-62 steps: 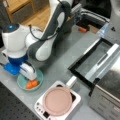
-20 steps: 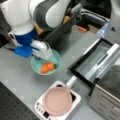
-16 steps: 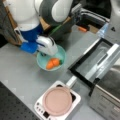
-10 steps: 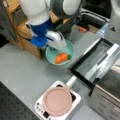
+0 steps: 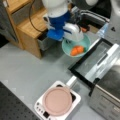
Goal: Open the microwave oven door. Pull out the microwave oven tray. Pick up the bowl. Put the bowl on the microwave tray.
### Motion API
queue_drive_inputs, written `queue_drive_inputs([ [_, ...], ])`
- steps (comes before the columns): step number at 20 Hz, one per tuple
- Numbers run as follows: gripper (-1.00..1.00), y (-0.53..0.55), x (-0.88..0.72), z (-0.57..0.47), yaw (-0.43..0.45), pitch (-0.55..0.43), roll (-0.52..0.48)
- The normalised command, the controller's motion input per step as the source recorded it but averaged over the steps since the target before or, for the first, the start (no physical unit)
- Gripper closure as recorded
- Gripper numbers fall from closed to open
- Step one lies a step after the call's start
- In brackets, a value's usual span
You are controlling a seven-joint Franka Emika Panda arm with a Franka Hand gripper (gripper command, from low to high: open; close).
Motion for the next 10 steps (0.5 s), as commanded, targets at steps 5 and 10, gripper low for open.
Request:
queue_drive_inputs([
  [5,1.0,0.32,-0.18,-0.08,-0.193,-0.186,0.031],
  [10,1.0,0.35,-0.28,-0.11,-0.242,-0.192,0.042],
])
